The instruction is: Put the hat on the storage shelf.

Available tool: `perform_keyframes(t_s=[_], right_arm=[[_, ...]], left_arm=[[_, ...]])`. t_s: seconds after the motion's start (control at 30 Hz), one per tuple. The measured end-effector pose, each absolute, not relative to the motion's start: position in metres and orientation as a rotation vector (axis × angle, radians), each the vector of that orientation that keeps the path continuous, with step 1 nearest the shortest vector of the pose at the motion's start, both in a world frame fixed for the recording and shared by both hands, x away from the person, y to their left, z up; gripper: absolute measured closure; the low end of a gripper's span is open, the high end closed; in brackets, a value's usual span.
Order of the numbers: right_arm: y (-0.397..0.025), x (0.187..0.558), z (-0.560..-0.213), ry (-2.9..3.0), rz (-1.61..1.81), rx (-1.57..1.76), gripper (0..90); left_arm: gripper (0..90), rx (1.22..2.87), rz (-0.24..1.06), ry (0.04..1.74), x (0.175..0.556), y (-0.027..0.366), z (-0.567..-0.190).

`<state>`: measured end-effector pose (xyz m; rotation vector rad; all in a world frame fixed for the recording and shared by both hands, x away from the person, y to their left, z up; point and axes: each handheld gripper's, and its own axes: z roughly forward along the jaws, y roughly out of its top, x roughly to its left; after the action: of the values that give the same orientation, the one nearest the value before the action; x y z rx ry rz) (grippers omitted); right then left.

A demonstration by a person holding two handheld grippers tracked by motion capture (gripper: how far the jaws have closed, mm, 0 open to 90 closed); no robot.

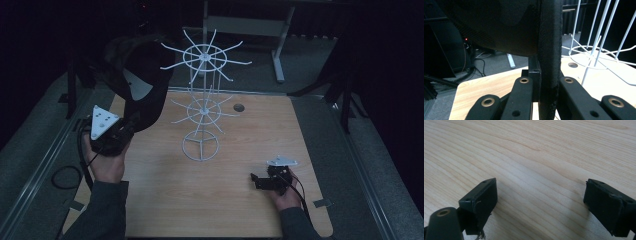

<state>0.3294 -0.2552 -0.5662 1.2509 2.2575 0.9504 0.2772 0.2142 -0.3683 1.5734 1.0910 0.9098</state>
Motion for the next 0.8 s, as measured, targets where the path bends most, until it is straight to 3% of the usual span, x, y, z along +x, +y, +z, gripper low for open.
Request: perform_keyframes(t_s=[0.8], right_arm=[[-0.2551,0.3293,-0.5662,2.258,0.95,1.252,11.7]], left_arm=[[86.5,1.579,0.925,1.045,0.2719,0.2115,-0.3765]])
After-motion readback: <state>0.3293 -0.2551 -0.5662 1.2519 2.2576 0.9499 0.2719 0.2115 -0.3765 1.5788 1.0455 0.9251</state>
